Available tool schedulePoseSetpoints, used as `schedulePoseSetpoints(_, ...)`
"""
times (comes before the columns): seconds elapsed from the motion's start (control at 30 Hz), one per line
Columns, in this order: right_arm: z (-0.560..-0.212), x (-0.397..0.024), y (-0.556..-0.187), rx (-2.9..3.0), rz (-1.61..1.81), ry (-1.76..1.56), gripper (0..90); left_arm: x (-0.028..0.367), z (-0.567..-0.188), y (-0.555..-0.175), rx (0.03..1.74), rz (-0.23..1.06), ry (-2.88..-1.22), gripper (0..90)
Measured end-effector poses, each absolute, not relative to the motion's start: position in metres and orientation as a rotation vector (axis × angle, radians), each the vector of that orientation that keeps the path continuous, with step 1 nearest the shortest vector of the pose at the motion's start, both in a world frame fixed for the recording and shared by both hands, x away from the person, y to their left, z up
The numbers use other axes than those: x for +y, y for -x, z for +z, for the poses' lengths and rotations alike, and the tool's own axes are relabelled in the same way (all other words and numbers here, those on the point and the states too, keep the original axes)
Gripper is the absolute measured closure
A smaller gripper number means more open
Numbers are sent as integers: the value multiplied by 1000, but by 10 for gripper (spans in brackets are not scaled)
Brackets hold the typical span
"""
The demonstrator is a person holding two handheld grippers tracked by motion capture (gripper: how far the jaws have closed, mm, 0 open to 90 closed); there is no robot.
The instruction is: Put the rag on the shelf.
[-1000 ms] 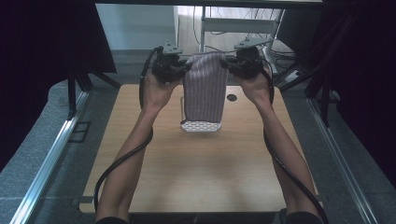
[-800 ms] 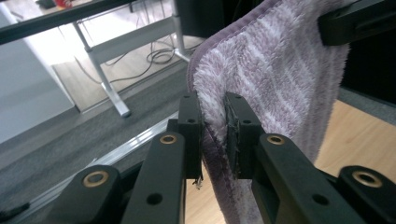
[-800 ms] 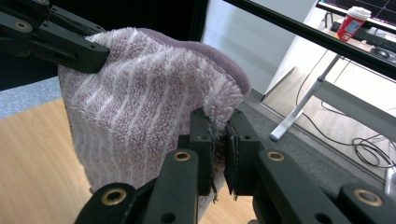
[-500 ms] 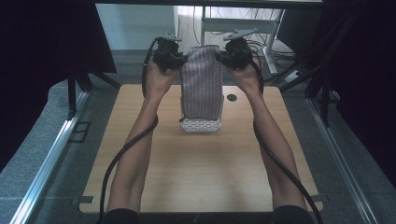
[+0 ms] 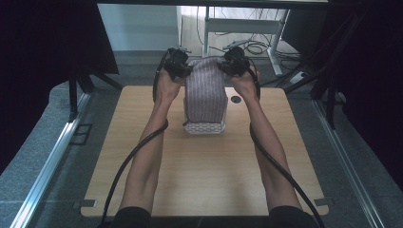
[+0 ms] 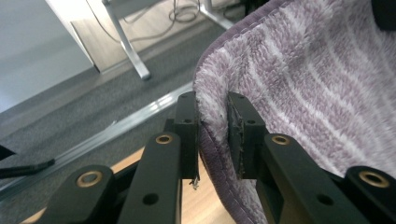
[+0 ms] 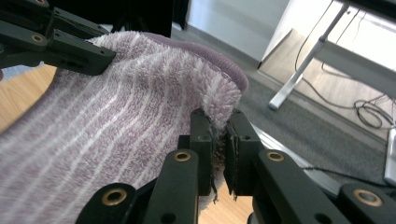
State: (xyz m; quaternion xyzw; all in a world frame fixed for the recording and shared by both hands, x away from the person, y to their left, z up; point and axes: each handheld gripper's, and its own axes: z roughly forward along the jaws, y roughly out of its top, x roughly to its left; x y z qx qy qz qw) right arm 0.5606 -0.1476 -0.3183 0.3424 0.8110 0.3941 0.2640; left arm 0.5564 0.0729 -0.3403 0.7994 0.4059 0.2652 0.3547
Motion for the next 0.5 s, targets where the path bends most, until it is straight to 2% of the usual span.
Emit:
schedulePoseSetpoints(0.3,-345,-154,-567,2256,1014,-984,802,67,-365,-561,1065,626,-2144,741)
schedulePoseSetpoints(0.37,-351,-155,-568,2278,1003,-1002,744,67,-367,-562,1079,615,-2169,654)
schedulePoseSetpoints(0.4,-351,-155,-568,2278,1003,-1002,744,68,-368,-561,1088,620,-2172,654)
schedulePoseSetpoints(0.43,-354,-157,-568,2281,1010,-1023,706,70,-369,-561,1108,627,-2168,576)
schedulePoseSetpoints(0.5,-355,-160,-567,2274,1027,-1030,689,75,-368,-560,1119,634,-2155,522)
